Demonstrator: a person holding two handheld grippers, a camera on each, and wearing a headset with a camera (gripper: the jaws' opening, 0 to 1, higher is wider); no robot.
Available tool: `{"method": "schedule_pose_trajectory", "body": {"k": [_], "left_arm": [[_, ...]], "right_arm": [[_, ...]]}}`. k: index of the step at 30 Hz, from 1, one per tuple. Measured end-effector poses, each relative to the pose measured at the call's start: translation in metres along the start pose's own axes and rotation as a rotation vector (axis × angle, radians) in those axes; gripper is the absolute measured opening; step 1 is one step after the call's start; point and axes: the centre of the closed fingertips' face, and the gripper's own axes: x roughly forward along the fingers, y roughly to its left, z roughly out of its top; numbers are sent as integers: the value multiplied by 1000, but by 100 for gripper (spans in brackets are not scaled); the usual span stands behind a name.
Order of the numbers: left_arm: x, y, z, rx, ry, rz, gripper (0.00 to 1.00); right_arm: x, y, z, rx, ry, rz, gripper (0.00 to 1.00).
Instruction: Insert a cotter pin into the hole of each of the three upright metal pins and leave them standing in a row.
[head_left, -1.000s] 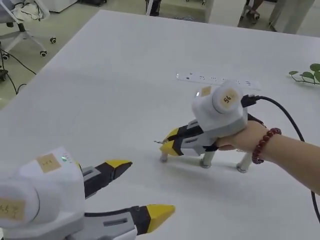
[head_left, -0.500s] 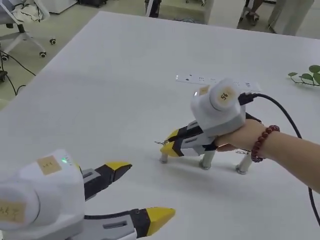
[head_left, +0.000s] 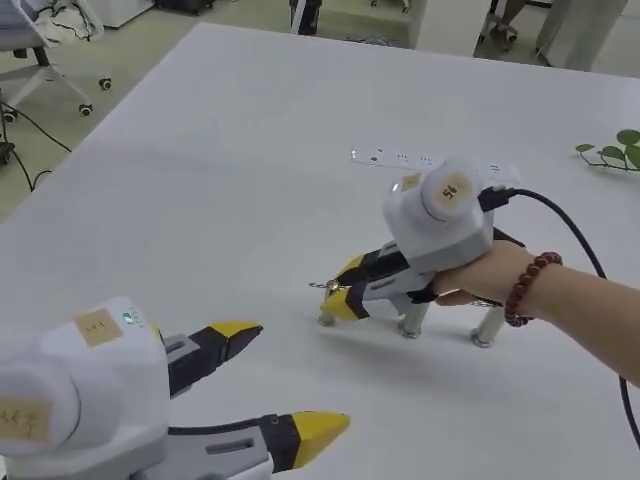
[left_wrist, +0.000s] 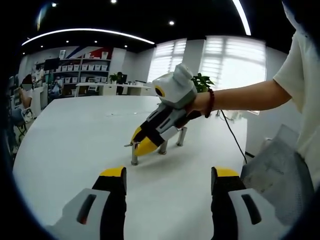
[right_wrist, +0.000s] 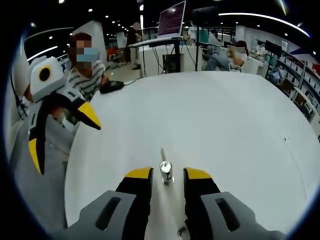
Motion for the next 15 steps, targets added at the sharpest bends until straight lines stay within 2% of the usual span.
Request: {"method": "schedule_pose_trajectory", "body": {"k": [15], "left_arm": [[-1,6,8,14,-7,15,76]], "right_arm": [[-20,7,7,42,-37,-6,43]]}}
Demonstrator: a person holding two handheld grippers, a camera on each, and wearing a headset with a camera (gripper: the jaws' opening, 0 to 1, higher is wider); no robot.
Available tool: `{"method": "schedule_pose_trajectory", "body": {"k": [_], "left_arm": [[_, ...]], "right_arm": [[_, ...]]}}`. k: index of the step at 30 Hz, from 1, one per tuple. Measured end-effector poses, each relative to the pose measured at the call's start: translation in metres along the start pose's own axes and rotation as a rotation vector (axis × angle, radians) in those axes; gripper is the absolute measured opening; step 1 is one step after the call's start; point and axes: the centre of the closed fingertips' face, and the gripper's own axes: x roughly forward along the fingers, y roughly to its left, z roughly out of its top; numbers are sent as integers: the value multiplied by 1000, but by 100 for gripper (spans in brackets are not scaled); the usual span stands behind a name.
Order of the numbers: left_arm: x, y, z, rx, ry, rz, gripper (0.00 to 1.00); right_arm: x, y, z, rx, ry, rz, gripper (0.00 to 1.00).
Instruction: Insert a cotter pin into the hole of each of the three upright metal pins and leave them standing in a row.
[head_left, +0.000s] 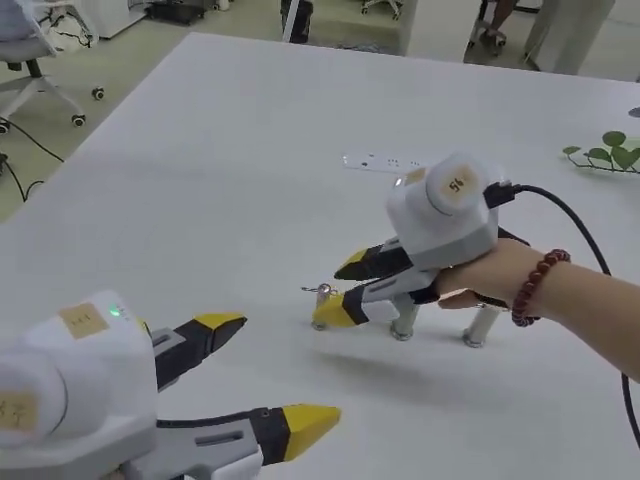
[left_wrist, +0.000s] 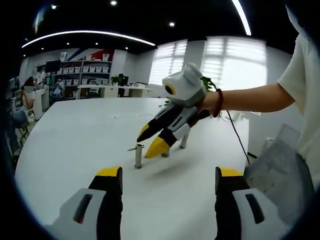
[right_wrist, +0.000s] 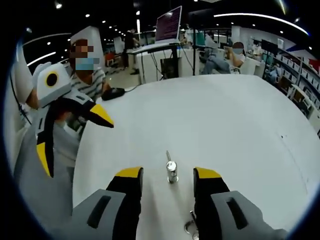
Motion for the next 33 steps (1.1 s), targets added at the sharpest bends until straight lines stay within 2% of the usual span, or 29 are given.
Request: {"method": "schedule_pose_trajectory", "body": {"k": [6,12,21,27,33], "left_arm": [[0,-3,4,2,7,-21,82],[0,-2,7,15,12,-16,86],[-2,-6,8,38,24,-10,90],[-2,-8,6,47,50,-3,91],[-4,-8,7,52,52,7,93]], "right_arm": [[-15,5,0,17,-15,-15,46],[-33,9,-3,23,-41,-42,49],[-68,11,-12,54,-73,-113,57],[-88,18,-25,71,-82,-149,58],[-109,21,-39,111,-104,-188,59]]}}
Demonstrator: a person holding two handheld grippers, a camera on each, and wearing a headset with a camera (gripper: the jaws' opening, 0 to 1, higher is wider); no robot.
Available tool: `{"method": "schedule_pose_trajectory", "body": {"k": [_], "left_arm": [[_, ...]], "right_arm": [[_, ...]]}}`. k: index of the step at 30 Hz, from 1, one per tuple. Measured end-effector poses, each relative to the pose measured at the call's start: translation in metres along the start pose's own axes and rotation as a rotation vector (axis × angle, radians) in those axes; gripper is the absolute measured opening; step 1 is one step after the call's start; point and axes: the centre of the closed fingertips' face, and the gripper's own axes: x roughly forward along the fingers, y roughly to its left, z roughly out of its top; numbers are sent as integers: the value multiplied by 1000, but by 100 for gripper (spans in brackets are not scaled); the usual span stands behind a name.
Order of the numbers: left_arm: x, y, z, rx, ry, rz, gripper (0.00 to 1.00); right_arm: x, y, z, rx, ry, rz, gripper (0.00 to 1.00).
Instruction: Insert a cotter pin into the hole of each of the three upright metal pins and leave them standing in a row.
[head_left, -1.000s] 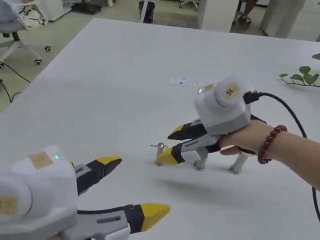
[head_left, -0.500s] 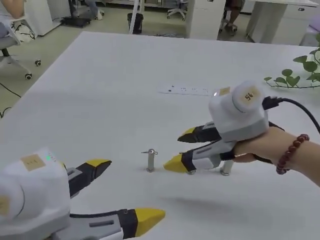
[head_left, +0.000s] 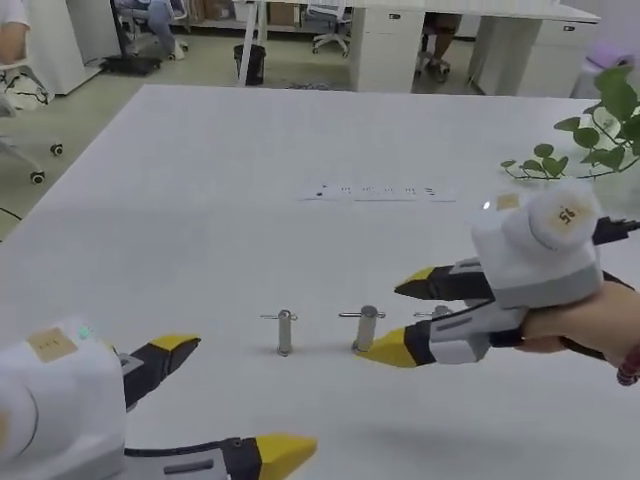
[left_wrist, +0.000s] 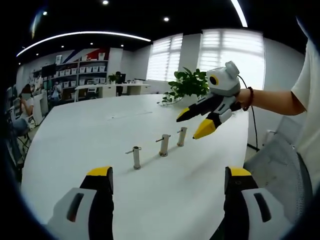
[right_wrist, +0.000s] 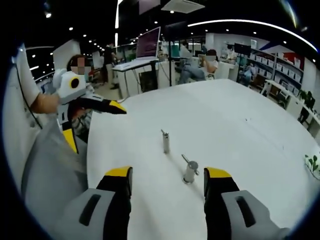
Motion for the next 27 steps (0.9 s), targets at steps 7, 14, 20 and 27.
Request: {"method": "schedule_pose_trajectory", "body": {"k": [7,14,20,27], "left_arm": [[-2,1,2,-8,-5,16,93],[-6,-1,0,-4,10,25,92],[-9,-2,1,1,12,37,92],[-13,-1,0,3,22,56,92]], "right_arm": [[-17,-2,-11,28,-5,-36,62],[-32,-1,-21,76,-33,-72,66],[-40,4,-38,117,-41,-89,69],[-54,2,-48,144,-74,-137,77]]}}
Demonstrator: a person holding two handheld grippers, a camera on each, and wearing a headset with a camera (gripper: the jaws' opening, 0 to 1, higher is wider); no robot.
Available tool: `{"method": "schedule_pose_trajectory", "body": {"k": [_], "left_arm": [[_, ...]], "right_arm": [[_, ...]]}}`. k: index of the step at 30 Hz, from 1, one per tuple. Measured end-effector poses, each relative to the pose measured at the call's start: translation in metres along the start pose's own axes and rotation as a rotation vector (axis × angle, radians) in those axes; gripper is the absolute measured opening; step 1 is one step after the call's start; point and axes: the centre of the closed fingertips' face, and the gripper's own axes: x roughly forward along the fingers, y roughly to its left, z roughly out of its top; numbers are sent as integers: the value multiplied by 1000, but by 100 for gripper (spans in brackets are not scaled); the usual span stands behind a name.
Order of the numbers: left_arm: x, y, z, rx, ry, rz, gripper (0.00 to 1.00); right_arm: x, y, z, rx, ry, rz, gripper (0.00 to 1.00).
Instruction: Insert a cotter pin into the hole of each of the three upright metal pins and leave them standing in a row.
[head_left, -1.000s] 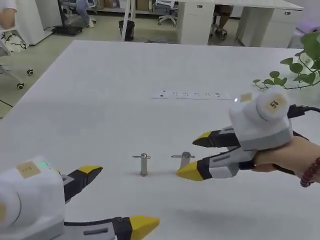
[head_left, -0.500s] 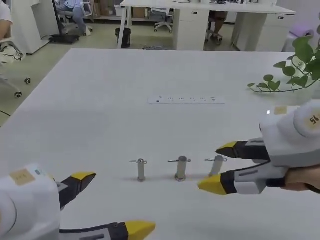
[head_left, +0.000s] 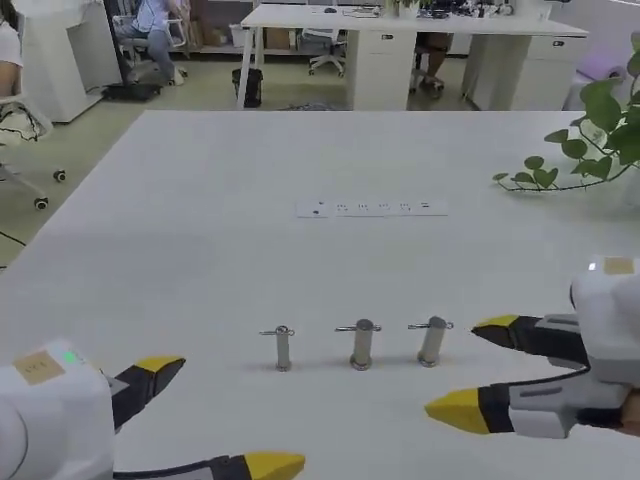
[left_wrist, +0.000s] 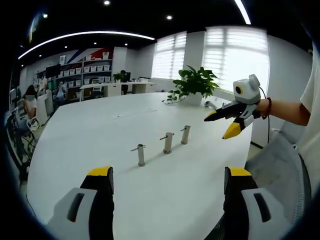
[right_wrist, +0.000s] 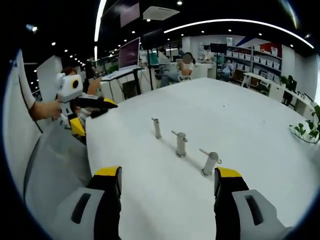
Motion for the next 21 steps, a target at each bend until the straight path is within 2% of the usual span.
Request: {"method": "schedule_pose_trajectory", "body": {"k": [4,11,15,19,21], "left_arm": [[-2,1,-4,11,30,10,92],[-7,1,-2,9,17,24,94],[-8,1,-2,14,24,28,96],[-9,-1,-1,8,15,29,99],[-10,-2,-4,18,30,23,99]], "right_arm": [[-6,1,-6,29,-6,-11,78],[-15,3,-19,65,-16,-27,82],[-17,6,-26,60,2,-32,84],[-19,9,-28,65,-11,-38,90],[-20,9,-29,66,-12,-38,91]]}}
